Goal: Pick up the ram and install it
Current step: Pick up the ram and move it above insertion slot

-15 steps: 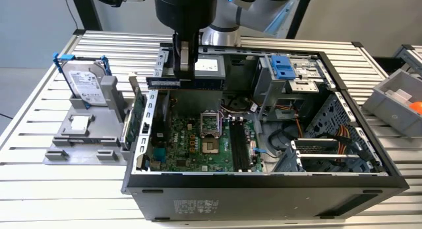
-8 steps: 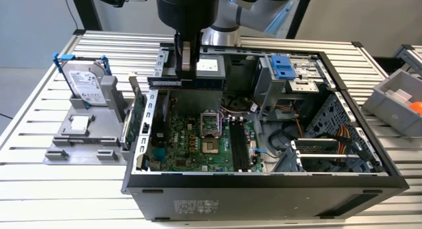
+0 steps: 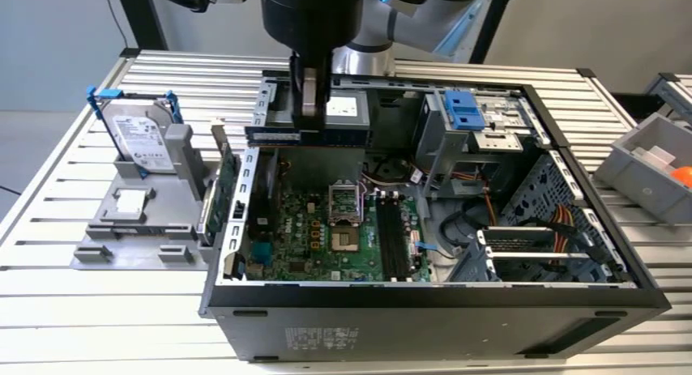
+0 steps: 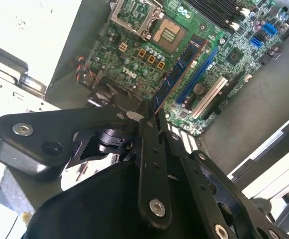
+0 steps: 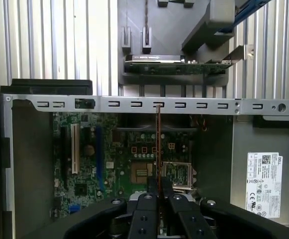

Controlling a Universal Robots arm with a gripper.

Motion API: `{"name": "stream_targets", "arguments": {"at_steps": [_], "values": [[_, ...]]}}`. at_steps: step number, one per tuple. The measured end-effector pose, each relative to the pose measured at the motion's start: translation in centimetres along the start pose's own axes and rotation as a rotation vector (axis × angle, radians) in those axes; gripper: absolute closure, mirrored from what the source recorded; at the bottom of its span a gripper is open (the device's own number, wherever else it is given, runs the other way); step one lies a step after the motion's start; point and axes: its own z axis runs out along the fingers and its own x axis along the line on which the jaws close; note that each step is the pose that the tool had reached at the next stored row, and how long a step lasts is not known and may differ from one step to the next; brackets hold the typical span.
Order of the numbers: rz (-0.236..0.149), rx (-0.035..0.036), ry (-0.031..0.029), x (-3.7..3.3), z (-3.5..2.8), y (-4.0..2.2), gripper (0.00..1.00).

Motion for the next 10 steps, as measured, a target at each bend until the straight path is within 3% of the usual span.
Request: {"name": "stream_targets", "arguments": {"at_steps": [10], "values": [[0.000, 0.0000, 0.0000, -0.02, 0.00, -0.62, 1.00]]}}
